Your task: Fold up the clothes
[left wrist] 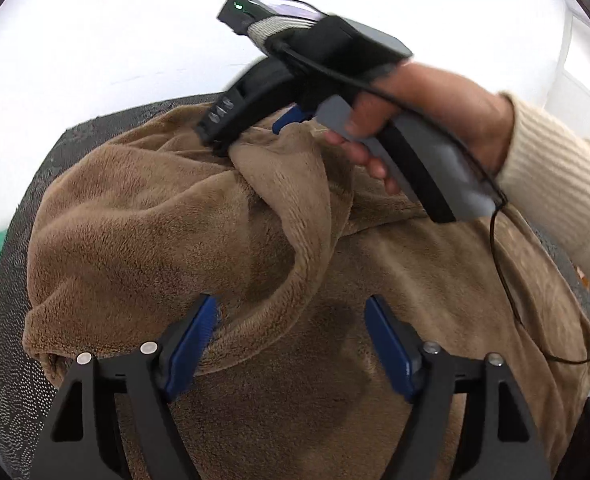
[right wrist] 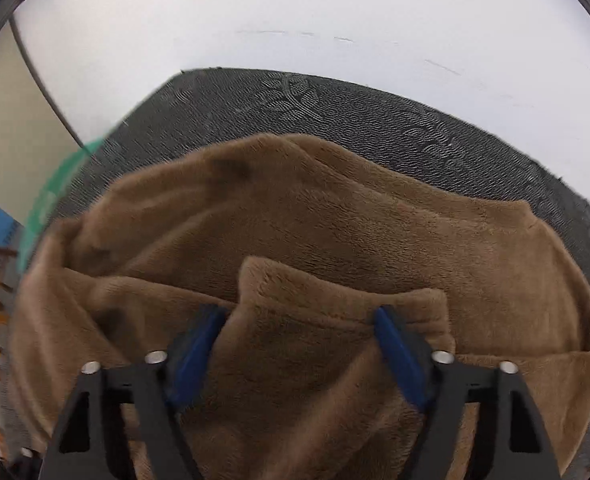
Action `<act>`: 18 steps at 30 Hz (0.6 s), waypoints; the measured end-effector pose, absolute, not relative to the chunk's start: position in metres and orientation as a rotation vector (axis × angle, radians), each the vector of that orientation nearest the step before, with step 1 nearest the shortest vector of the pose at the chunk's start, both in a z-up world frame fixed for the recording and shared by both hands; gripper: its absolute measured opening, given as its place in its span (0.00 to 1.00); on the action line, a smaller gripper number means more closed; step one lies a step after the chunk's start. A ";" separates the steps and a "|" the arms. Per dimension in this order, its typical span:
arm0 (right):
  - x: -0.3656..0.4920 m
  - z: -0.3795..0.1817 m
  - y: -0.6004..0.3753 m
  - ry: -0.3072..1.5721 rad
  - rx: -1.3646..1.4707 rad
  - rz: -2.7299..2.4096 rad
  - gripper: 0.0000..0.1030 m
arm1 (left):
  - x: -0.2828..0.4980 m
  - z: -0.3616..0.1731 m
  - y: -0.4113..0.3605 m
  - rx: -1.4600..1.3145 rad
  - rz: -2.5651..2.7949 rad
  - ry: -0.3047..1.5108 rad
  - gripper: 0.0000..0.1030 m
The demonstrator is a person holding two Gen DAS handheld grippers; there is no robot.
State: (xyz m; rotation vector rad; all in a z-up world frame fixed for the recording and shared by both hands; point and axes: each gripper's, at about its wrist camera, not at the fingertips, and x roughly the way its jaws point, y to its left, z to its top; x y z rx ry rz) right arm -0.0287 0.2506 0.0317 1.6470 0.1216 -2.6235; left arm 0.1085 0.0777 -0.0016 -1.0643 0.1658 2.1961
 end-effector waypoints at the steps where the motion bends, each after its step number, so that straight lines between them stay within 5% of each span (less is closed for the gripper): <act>1: -0.025 0.032 0.252 0.140 1.631 -2.634 0.62 | 0.108 -0.002 0.077 -1.071 2.192 0.154 0.78; 7: -0.002 0.053 0.274 0.026 1.504 -2.706 0.21 | 0.108 -0.004 0.073 -1.083 2.190 0.130 0.78; 13: 0.082 0.121 0.305 -0.081 1.153 -2.875 0.21 | 0.107 -0.004 0.068 -1.088 2.186 0.088 0.78; 18: 0.167 0.113 0.347 -0.223 1.202 -2.887 0.21 | 0.105 -0.002 0.067 -1.091 2.184 0.089 0.78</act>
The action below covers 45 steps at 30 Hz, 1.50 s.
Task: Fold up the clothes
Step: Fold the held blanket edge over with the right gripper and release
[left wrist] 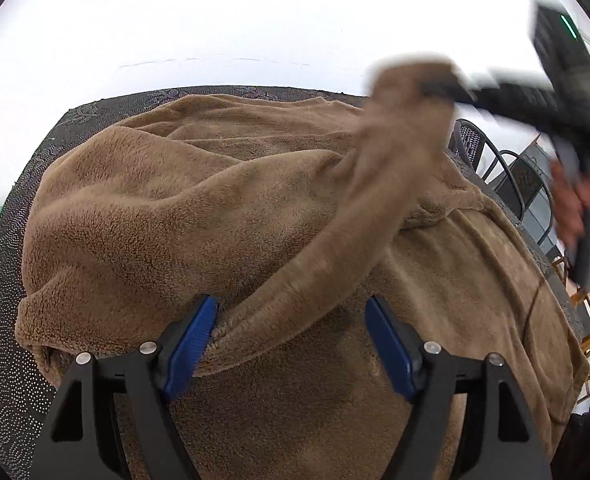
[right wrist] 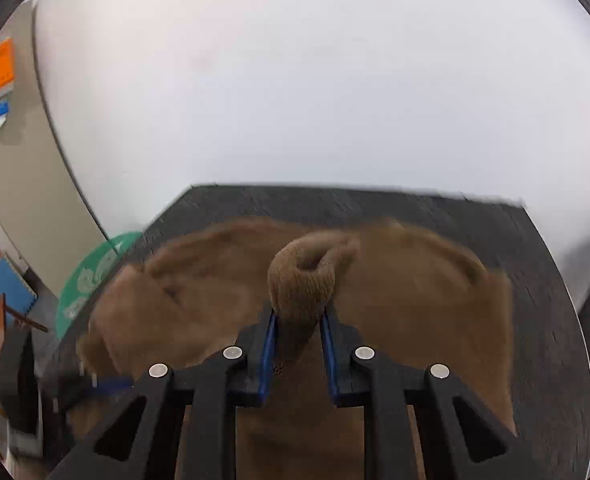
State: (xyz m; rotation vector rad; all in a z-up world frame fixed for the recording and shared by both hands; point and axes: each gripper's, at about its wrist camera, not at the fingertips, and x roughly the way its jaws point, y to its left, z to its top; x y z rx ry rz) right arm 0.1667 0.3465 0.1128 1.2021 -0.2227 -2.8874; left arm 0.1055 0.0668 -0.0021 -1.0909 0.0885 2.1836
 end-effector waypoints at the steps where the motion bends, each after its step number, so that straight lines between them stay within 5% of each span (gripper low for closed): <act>1: 0.179 0.104 0.355 -0.273 1.252 -2.866 0.21 | 0.106 -0.002 0.067 -1.092 2.180 0.089 0.78; 3: 0.202 0.080 0.375 -0.399 1.364 -2.798 0.22 | 0.105 -0.002 0.068 -1.094 2.171 0.089 0.78; 8: 0.235 0.046 0.415 -0.601 1.452 -2.709 0.65 | 0.107 -0.002 0.067 -1.104 2.162 0.082 0.80; 12: 0.239 0.062 0.437 -0.732 1.344 -2.725 0.65 | 0.105 0.003 0.064 -1.130 2.153 0.045 0.80; 24: 0.167 0.053 0.450 -0.740 1.326 -2.643 0.65 | 0.062 0.065 -0.021 -1.084 2.331 -0.257 0.80; 32: 0.152 0.037 0.445 -0.739 1.367 -2.607 0.65 | -0.025 0.021 -0.072 -1.281 2.302 -0.711 0.80; 40: 0.146 0.029 0.434 -0.631 1.350 -2.614 0.65 | -0.049 -0.003 -0.043 -1.357 2.237 -0.725 0.80; 42: 0.146 0.030 0.423 -0.507 1.354 -2.647 0.64 | -0.052 -0.008 -0.036 -1.393 2.255 -0.703 0.60; 44: 0.146 0.033 0.415 -0.419 1.356 -2.656 0.35 | -0.051 -0.010 -0.035 -1.420 2.276 -0.688 0.48; 45: 0.147 0.035 0.412 -0.392 1.354 -2.657 0.29 | -0.050 -0.010 -0.036 -1.425 2.290 -0.682 0.40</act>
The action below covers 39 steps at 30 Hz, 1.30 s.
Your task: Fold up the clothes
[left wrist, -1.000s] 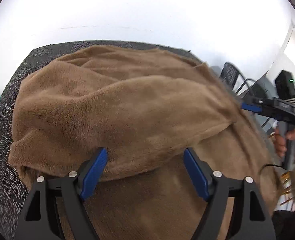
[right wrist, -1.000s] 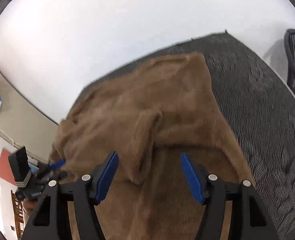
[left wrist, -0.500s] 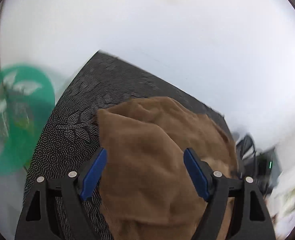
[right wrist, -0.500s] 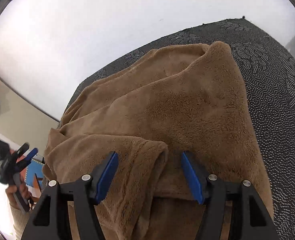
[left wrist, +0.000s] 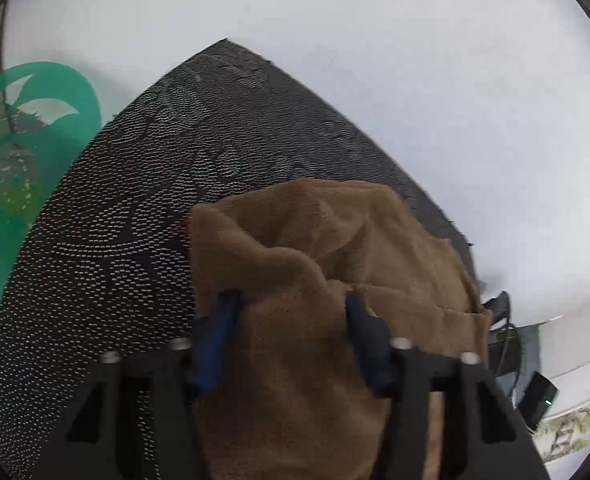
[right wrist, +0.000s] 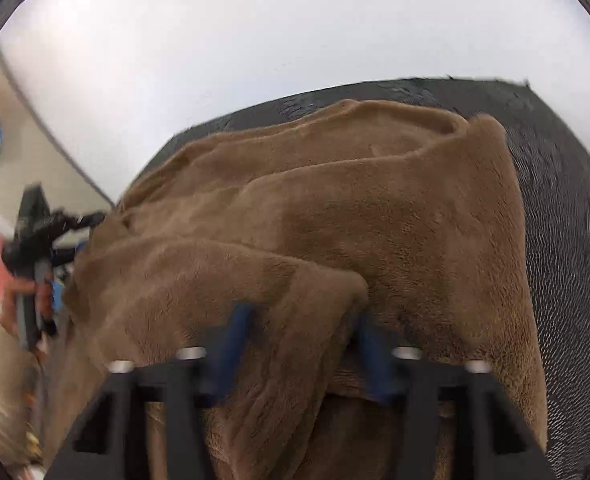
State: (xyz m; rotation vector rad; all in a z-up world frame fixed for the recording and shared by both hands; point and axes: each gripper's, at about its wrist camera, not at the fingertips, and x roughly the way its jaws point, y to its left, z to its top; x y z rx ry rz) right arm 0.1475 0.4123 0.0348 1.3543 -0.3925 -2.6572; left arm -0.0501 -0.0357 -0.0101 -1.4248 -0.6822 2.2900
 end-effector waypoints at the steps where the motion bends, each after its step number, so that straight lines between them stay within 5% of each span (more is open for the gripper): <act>1: 0.148 0.040 0.411 -0.382 1.335 -2.665 0.19 | -0.049 -0.009 -0.037 -1.426 2.302 -0.680 0.36; 5: 0.155 0.080 0.416 -0.395 1.154 -2.753 0.15 | -0.040 -0.002 -0.046 -1.382 2.369 -0.710 0.18; 12: 0.160 0.139 0.422 -0.280 0.875 -2.948 0.15 | -0.037 0.013 -0.054 -1.269 2.479 -0.741 0.16; 23: 0.116 0.039 0.442 -0.317 1.316 -2.860 0.15 | -0.033 0.024 -0.058 -1.257 2.443 -0.773 0.16; 28: 0.134 0.045 0.451 -0.399 1.258 -2.880 0.15 | -0.022 0.048 -0.054 -1.155 2.409 -0.782 0.27; 30: 0.137 0.046 0.453 -0.413 1.256 -2.880 0.15 | -0.021 0.049 -0.042 -1.154 2.345 -0.759 0.44; 33: 0.127 0.033 0.451 -0.428 1.333 -2.861 0.16 | -0.027 0.038 -0.012 -1.214 2.321 -0.640 0.52; 37: 0.122 0.024 0.453 -0.413 1.395 -2.843 0.29 | -0.047 -0.002 -0.002 -1.404 2.380 -0.602 0.52; 39: 0.123 0.022 0.454 -0.369 1.411 -2.837 0.52 | -0.047 -0.006 -0.004 -1.360 2.406 -0.591 0.52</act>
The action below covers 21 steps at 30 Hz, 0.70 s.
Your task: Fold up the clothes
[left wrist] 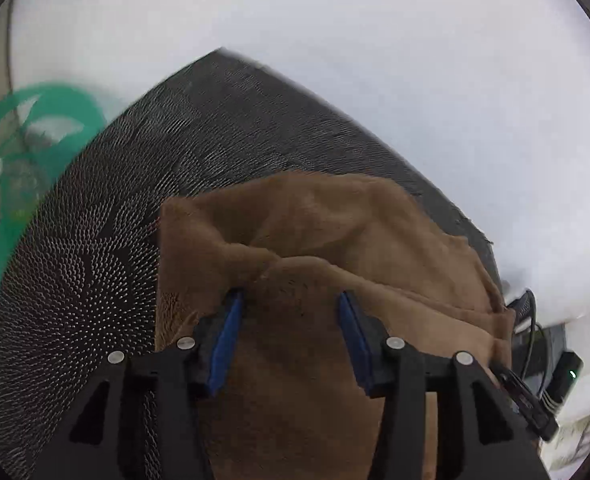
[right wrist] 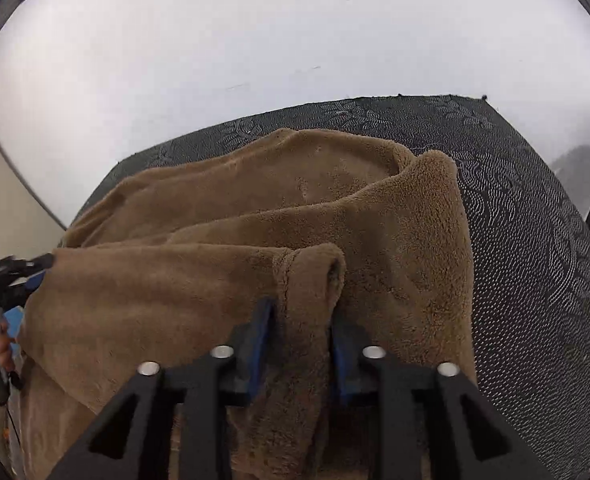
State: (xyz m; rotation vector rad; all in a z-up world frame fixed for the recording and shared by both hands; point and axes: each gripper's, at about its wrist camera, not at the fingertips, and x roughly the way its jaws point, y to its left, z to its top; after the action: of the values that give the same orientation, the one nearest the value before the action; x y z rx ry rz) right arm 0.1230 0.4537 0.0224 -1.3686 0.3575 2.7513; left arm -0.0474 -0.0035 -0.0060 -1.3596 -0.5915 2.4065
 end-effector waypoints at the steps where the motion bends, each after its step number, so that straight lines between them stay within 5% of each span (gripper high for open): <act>1: 0.124 0.023 0.454 0.347 -1.380 2.755 0.67 | -0.046 -0.005 0.000 -1.353 2.428 -0.540 0.52; 4: 0.132 0.032 0.453 0.341 -1.354 2.753 0.70 | -0.043 0.002 0.011 -1.358 2.483 -0.385 0.52; 11: 0.157 0.066 0.462 0.336 -1.118 2.786 0.71 | -0.014 0.028 0.003 -1.274 2.530 -0.444 0.61; 15: 0.154 0.067 0.431 0.224 -1.168 2.931 0.71 | -0.004 0.038 0.025 -1.207 2.457 -0.392 0.73; 21: 0.117 0.030 0.397 0.074 -1.441 2.904 0.71 | -0.019 0.010 0.041 -1.301 2.455 -0.325 0.74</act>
State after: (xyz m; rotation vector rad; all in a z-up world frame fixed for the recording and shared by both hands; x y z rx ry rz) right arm 0.1171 0.3968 0.0301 -1.4413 0.0743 2.9044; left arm -0.0191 0.0405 0.0105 -1.3006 -0.3249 2.4550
